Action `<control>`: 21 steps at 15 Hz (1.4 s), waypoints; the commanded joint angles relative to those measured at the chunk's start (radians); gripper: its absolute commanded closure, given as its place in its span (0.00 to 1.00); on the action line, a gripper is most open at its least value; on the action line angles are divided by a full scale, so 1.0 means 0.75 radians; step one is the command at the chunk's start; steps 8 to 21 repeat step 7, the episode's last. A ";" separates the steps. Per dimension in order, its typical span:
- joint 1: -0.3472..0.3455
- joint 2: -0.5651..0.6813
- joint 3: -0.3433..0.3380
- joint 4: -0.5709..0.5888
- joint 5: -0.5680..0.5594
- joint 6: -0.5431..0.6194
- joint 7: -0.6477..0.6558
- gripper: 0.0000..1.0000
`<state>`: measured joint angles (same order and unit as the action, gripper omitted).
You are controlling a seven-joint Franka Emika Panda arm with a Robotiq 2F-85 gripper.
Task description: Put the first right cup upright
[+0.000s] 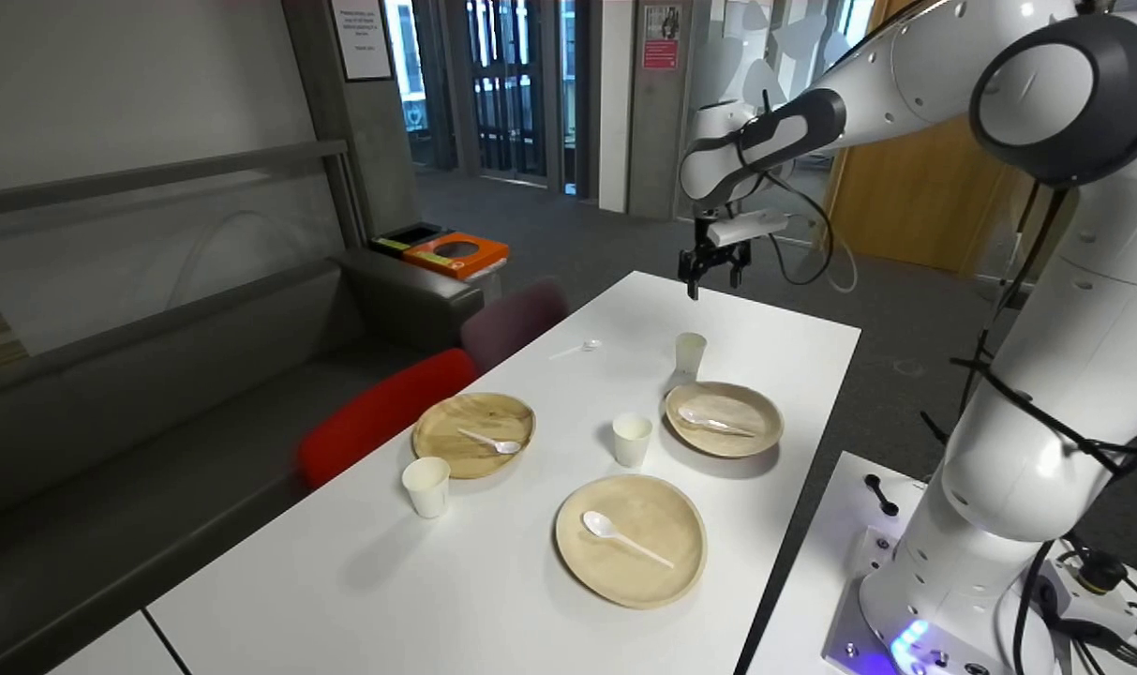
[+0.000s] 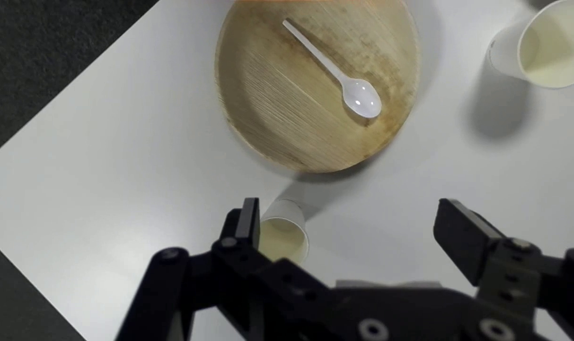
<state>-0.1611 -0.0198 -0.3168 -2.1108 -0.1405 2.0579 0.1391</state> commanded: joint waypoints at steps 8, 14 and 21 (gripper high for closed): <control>-0.039 0.013 0.055 0.003 0.005 -0.011 -0.068 0.00; -0.039 0.013 0.055 0.003 0.005 -0.011 -0.068 0.00; -0.039 0.013 0.055 0.003 0.005 -0.011 -0.068 0.00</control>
